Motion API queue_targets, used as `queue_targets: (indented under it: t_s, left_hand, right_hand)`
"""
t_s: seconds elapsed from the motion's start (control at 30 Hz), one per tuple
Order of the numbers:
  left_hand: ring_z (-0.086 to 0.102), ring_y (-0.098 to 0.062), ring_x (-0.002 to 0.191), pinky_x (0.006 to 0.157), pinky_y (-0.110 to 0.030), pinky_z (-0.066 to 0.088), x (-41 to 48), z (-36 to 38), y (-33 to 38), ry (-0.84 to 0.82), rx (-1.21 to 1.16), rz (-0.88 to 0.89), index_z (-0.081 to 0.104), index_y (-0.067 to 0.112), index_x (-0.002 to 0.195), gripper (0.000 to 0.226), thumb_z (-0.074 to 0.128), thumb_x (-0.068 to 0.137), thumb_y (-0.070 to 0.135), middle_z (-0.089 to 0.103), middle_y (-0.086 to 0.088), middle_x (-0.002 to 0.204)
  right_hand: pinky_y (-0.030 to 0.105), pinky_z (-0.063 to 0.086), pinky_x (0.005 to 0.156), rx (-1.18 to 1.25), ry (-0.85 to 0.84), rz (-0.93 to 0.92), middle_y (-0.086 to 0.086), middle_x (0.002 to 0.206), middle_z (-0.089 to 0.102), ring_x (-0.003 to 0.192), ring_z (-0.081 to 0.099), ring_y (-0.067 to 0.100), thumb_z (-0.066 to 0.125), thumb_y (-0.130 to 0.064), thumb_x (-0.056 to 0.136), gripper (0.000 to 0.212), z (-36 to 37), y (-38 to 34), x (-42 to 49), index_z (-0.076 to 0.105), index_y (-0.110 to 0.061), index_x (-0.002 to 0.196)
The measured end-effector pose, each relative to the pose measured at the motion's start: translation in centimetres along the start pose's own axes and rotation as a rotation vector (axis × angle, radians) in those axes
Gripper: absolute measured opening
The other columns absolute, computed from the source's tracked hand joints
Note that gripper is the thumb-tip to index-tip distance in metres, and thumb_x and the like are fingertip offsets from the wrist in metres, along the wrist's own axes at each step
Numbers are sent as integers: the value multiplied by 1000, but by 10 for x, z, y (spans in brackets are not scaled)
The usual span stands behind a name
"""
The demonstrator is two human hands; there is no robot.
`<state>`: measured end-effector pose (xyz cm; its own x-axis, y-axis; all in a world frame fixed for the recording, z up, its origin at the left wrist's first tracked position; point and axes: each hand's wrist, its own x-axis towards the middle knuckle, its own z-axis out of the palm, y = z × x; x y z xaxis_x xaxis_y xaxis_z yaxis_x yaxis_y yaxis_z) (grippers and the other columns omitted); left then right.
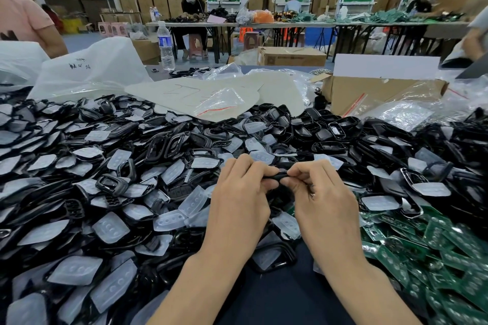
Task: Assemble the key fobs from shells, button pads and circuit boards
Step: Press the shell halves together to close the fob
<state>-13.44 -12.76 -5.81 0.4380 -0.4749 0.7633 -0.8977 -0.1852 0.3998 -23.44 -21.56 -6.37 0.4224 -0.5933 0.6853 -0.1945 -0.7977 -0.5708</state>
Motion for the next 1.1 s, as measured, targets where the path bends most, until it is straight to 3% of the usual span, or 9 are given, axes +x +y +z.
queue_targets:
  t_s: [0.27, 0.5, 0.7, 0.97, 1.1]
  left_hand:
    - [39, -5, 85, 79, -14, 39, -2, -1, 1, 2, -7, 8, 71, 12, 98, 25, 78, 80, -5, 42, 16, 89]
    - [44, -11, 86, 75, -22, 43, -3, -1, 0, -13, -3, 6, 71, 10, 101, 23, 76, 83, -3, 49, 9, 89]
    - [52, -19, 87, 77, -31, 45, -4, -1, 1, -29, 24, -5, 70, 10, 103, 21, 74, 85, -1, 56, 1, 90]
    - [52, -19, 87, 77, -31, 46, -5, -1, 2, -55, 39, 13, 69, 10, 104, 22, 72, 86, -1, 56, 1, 93]
    - [53, -20, 89, 72, -32, 51, -4, -3, 3, -78, 36, 16, 67, 12, 103, 26, 71, 84, -5, 56, 1, 95]
  right_hand:
    - [18, 46, 60, -31, -17, 24, -17, 88, 59, 86, 58, 6, 75, -15, 89, 15, -2, 1, 1, 64, -26, 92]
    - [10, 45, 64, 10, -64, 70, -26, 90, 58, 91, 56, -10, 75, -21, 89, 14, -3, 3, 2, 64, -29, 91]
    - [18, 48, 65, 47, -66, 65, -25, 91, 59, 91, 58, -8, 73, -24, 90, 12, -3, 4, 2, 63, -30, 91]
    - [15, 47, 64, 49, -76, 53, -22, 95, 58, 87, 60, -6, 71, -24, 90, 14, -1, 6, 2, 60, -33, 91]
    - [20, 48, 67, 65, -63, 29, -21, 100, 56, 86, 61, -4, 65, -26, 90, 8, 1, 5, 1, 60, -32, 91]
